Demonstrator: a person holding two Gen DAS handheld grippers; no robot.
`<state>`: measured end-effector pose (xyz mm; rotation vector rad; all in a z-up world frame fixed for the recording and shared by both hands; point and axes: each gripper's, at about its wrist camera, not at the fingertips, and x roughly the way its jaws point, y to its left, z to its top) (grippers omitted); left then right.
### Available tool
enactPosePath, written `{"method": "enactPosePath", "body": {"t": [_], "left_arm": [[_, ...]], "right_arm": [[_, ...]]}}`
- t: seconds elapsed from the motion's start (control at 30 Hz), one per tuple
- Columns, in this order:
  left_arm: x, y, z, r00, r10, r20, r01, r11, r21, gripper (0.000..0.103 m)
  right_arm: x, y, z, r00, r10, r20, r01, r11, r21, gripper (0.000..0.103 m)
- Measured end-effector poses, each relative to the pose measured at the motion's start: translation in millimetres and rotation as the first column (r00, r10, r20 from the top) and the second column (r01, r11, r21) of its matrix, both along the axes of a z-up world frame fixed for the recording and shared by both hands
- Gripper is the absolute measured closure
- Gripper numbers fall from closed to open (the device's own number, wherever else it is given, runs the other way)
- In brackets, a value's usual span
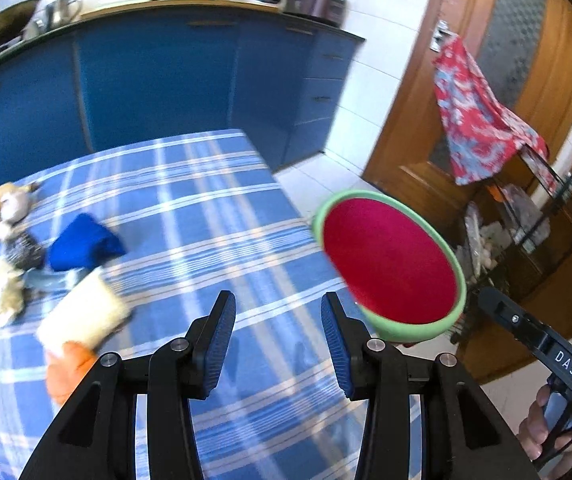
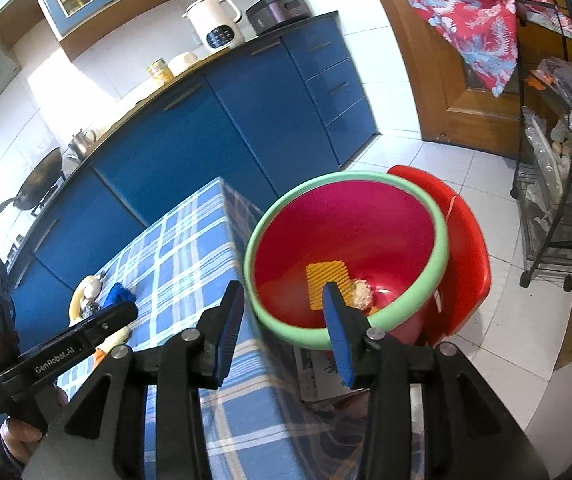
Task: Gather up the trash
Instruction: 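Grasp the orange tissue bundle with the left tool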
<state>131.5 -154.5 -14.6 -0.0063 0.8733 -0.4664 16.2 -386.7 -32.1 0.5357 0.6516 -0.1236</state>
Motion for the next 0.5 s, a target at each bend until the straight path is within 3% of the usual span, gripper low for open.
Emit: {"method": "enactPosePath", "body": {"t": [0.33,0.5], "left_arm": [[-2.9,59.2,-10.9,0.986,0.163,-0.023,-0.163,0.986,0.016,0.057],[-5.6,79.2,-22.9,0.972,0.236,-0.018,-0.234,0.969,0.083,0.057]], "right_arm": [[0.9,33.0,-2.8,0.998,0.061,-0.021,-0.062,0.998,-0.009,0.059],[0.2,46.0,-5.3,0.996,0.083,-0.031,-0.083,0.996,-0.009,0.057]]}}
